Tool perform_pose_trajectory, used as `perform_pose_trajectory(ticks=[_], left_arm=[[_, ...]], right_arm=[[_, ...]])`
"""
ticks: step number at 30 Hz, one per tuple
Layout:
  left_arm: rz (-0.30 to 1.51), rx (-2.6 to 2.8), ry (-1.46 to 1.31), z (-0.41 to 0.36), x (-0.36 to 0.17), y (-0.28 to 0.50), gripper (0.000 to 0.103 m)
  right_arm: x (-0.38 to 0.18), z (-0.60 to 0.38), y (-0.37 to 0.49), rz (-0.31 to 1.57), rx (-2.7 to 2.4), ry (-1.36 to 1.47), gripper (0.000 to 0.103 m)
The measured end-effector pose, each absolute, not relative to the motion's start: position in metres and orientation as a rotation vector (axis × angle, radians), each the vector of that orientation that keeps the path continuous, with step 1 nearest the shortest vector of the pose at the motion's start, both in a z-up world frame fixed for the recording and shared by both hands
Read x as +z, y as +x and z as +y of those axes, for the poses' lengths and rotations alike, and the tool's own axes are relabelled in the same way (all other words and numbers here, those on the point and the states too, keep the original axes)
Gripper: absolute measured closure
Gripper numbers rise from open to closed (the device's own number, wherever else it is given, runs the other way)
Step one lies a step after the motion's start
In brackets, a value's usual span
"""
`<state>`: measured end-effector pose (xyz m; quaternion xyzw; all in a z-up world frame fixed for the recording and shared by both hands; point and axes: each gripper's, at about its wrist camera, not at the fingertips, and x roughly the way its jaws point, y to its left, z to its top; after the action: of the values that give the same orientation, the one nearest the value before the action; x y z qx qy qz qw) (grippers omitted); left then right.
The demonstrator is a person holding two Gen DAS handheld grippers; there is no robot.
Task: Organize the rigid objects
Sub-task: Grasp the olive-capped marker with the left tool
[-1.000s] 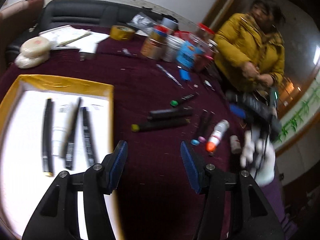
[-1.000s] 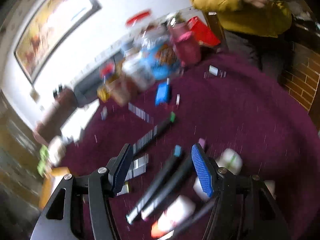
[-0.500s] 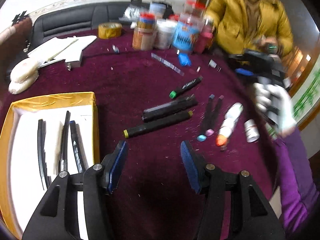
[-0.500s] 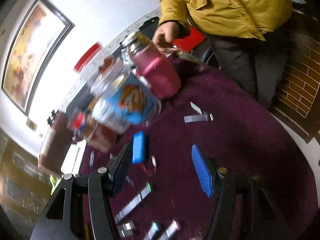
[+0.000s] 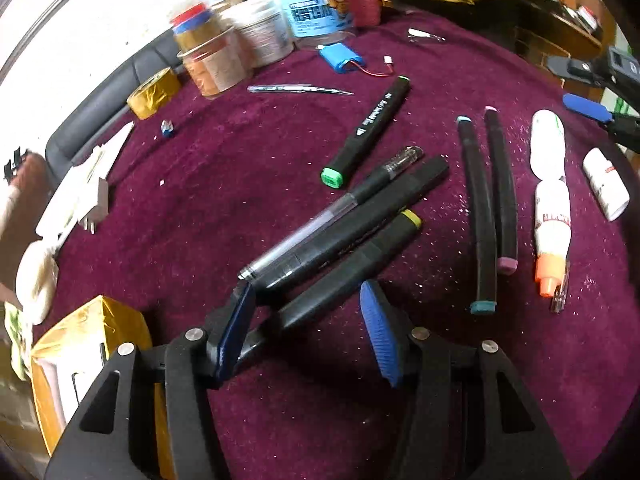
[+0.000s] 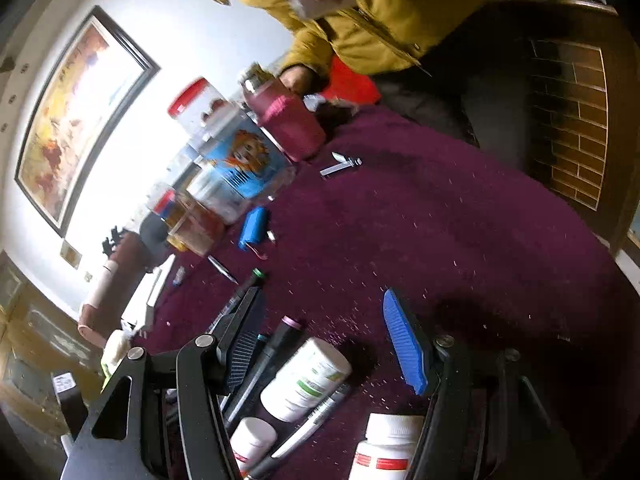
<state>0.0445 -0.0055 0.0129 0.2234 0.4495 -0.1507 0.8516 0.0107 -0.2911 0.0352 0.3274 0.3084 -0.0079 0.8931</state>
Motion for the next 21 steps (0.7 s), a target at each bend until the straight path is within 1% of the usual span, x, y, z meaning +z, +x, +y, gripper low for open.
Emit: perform_pose_trajectory(ticks=[1, 2, 3, 5, 10, 13, 19, 21], left_arm=[[0.946, -0.320, 0.470, -0.006, 0.013, 0.043, 0.068], [0.960, -0.349, 0.442, -0.006, 0.014, 0.041, 0.079], [0.970, -0.364, 0.431, -0.006, 0.014, 0.039, 0.086], [0.971, -0.382, 0.435, -0.010, 0.015, 0.026, 0.091], [1.058, -0.502, 0.316, -0.005, 0.017, -0.005, 0.091], [1.087, -0.580, 0.289, -0.008, 0.019, -0.027, 0.091], [1.068, -0.539, 0.262, -0.013, 0.022, -0.024, 0.091], [1.067, -0.532, 0.257, -0.018, 0.019, -0.020, 0.087]], right_arm=[[0.033, -0.292, 0.012, 0.649, -0.010, 0.691, 0.047], [0.030, -0.293, 0.013, 0.656, -0.009, 0.701, 0.047], [0.029, -0.294, 0.013, 0.662, -0.013, 0.706, 0.047], [0.027, -0.297, 0.011, 0.660, -0.018, 0.717, 0.047], [0.026, -0.298, 0.010, 0.663, -0.023, 0.717, 0.047], [0.024, -0.297, 0.011, 0.677, -0.023, 0.712, 0.047], [0.022, -0.298, 0.011, 0.691, -0.024, 0.715, 0.047], [0.021, -0.298, 0.011, 0.695, -0.028, 0.713, 0.046]])
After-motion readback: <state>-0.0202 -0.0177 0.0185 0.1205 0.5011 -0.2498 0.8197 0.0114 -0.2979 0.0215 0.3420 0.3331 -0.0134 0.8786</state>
